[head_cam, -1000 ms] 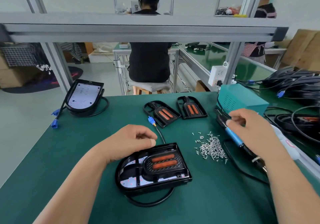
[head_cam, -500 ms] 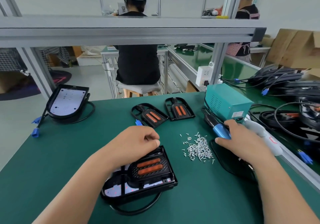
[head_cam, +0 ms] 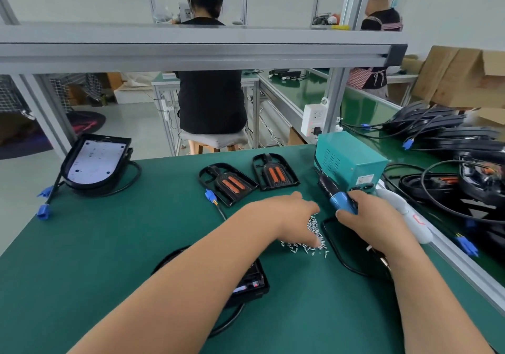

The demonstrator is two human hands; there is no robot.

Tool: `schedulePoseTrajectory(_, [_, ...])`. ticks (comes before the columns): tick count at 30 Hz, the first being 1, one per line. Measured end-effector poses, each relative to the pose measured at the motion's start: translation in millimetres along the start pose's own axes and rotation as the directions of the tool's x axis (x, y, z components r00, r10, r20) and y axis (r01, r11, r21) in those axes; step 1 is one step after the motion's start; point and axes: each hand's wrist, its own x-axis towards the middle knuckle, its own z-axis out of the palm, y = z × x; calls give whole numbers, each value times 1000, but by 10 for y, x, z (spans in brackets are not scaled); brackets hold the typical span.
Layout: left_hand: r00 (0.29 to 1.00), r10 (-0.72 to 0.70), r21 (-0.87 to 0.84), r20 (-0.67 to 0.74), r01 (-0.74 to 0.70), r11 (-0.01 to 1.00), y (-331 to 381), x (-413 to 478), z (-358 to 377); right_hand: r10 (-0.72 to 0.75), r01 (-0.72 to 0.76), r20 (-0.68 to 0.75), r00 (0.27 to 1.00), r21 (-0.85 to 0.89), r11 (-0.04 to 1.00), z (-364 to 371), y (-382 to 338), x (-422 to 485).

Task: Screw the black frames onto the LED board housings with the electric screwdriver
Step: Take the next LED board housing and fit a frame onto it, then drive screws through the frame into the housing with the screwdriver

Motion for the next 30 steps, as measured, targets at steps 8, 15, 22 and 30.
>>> schedulePoseTrajectory(8, [999, -30, 51, 25, 29, 998, 18, 198, 15, -2, 2, -7, 1000, 49, 999, 14, 49, 44])
schedulePoseTrajectory(15, [999, -22, 63, -41, 25, 998, 129, 216, 63, -19, 20, -16, 1000, 78, 997, 11, 50, 51])
schedulePoseTrajectory(22, [996, -78, 7, -36, 78, 997, 241, 189, 53, -2, 5, -17, 1000, 141, 990, -8, 51, 45])
schedulePoseTrajectory(30, [991, -128, -84, -36, 125, 989, 294, 197, 80, 21, -19, -4, 1000, 292, 956, -3, 91, 74])
